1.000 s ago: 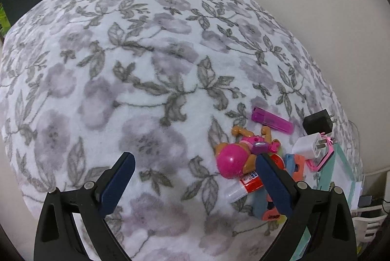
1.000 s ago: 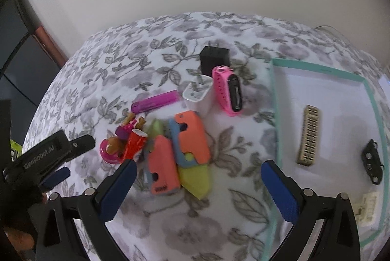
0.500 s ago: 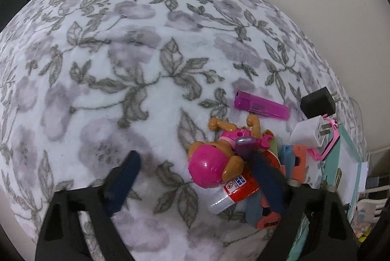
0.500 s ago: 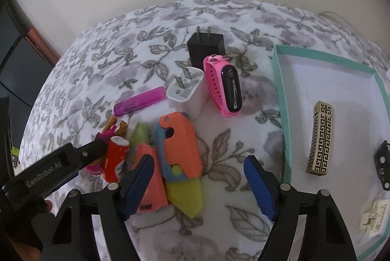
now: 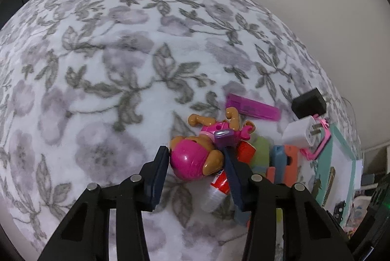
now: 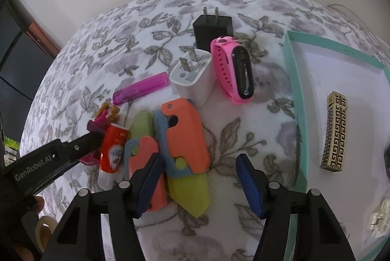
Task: Organize rigid objects
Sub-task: 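Grasp the pink-haired doll with the left tool while the right tool grasps the orange-green fidget toy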
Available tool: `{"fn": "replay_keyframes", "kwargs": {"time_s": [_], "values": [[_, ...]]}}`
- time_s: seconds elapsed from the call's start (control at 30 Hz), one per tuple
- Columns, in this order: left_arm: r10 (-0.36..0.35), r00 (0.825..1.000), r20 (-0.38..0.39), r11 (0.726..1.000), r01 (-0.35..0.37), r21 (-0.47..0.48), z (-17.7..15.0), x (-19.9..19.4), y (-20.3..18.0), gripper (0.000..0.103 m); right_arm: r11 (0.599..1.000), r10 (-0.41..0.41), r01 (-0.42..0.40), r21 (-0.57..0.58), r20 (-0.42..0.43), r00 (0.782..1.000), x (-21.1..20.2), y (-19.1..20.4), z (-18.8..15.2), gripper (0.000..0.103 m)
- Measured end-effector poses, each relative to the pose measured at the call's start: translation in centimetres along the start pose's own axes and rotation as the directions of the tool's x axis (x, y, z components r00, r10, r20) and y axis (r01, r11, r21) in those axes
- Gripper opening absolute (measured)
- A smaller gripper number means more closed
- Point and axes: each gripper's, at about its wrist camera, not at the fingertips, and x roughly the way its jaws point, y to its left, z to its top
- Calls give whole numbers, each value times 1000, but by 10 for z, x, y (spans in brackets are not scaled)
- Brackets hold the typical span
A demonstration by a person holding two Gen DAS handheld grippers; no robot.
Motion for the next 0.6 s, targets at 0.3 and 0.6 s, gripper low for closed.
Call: {"fn": "replay_keyframes", "kwargs": {"time_s": [0.3, 0.6], "values": [[0, 1000, 4, 1000, 0, -2, 0, 0, 3, 47, 998, -37, 38, -50, 13, 999, 9, 11, 1, 61], [-7, 1000, -13, 1000, 7, -17, 0, 8, 5, 49, 985, -108, 114, -129, 49, 993, 19, 28, 4, 61]]}}
